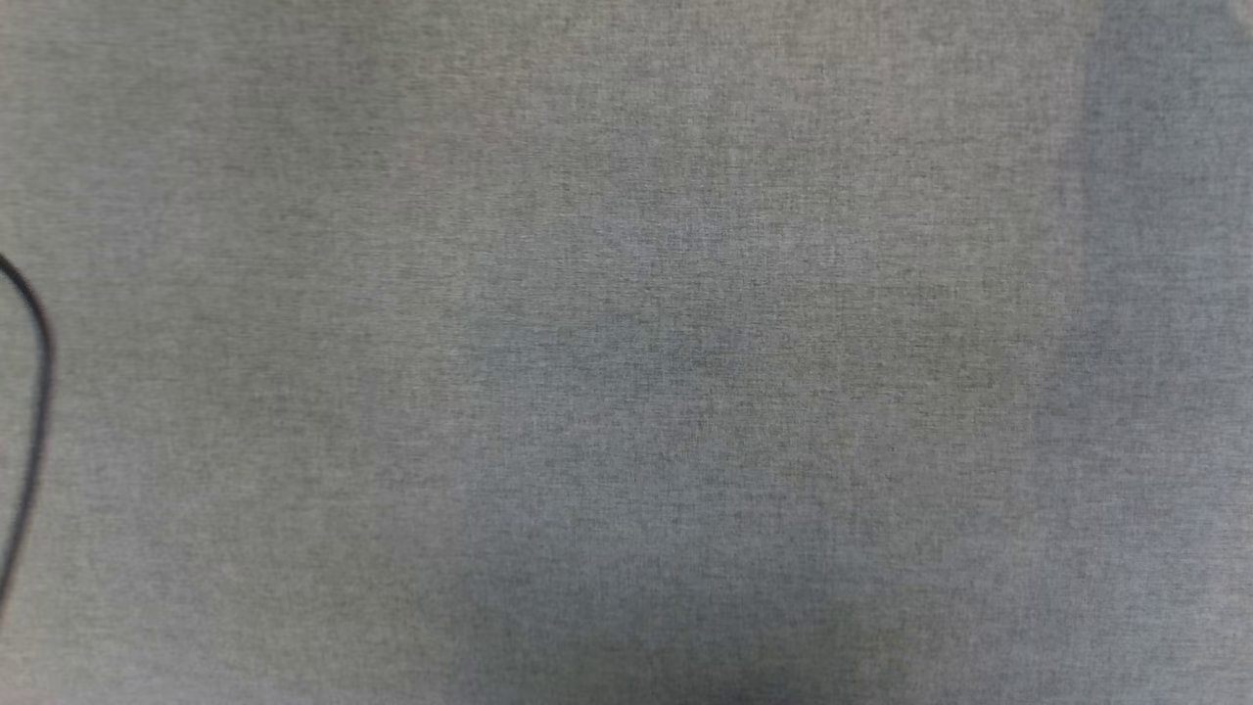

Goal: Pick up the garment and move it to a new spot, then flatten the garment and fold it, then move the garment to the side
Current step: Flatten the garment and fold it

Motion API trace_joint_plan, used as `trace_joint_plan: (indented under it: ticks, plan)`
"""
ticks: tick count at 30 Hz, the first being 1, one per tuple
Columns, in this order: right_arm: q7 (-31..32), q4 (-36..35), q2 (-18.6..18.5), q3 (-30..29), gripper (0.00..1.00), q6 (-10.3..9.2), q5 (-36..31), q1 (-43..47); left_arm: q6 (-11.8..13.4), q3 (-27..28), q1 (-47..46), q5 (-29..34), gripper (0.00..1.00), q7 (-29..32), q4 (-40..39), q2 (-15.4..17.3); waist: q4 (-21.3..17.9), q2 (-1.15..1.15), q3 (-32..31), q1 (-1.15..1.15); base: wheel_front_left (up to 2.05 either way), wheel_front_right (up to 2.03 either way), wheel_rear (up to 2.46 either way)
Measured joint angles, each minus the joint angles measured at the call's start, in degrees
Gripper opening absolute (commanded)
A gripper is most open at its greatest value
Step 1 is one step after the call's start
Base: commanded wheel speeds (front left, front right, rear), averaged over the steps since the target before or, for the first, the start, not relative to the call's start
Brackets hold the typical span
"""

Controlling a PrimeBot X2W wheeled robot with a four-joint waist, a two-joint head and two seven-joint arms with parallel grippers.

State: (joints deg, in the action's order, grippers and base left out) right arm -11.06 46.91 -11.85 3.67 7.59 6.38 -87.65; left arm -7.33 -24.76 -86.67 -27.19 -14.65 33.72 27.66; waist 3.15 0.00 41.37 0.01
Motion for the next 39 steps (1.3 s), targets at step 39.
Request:
trace_joint_plan:
  ticks: [39]
  plan:
    - [1.5,-5.5,-9.5,20.5,0.0,0.0,29.8,52.4,3.8,-4.4,68.4,-10.7,0.0,10.9,-19.4,1.1,3.3,0.0,-29.5,-0.02,0.0,0.0,0.0]
